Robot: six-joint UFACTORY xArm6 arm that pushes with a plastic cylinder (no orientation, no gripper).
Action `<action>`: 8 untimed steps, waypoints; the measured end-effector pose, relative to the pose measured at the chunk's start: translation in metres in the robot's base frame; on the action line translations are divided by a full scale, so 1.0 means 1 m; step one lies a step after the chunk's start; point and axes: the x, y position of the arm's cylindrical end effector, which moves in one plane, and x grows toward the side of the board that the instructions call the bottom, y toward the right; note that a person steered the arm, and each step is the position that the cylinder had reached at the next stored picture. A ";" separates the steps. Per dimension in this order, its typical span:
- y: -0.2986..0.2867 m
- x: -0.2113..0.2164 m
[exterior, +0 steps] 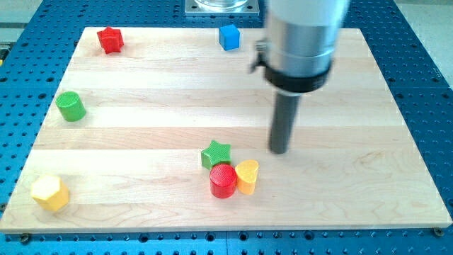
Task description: Drag the blue triangle into the red circle and the yellow heart
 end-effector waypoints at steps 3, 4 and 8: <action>0.153 -0.167; 0.153 -0.229; -0.002 -0.243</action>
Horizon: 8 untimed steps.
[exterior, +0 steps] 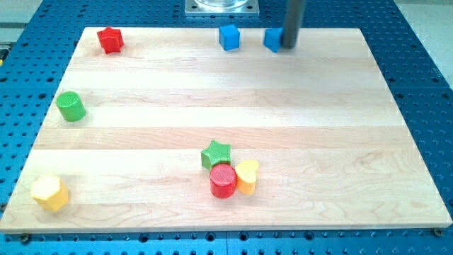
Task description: Drag the blue triangle into the red circle and the yellow heart
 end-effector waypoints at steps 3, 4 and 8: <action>-0.048 0.042; -0.055 0.064; -0.119 0.246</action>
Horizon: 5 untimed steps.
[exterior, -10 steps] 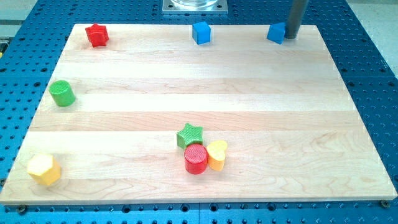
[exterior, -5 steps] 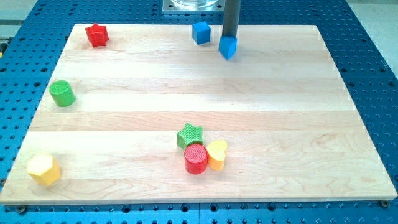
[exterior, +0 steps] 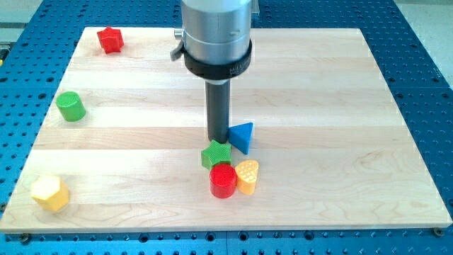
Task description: Drag the blue triangle into the red circle and the yellow heart
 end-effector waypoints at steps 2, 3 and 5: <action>0.014 -0.042; 0.079 -0.021; 0.023 0.020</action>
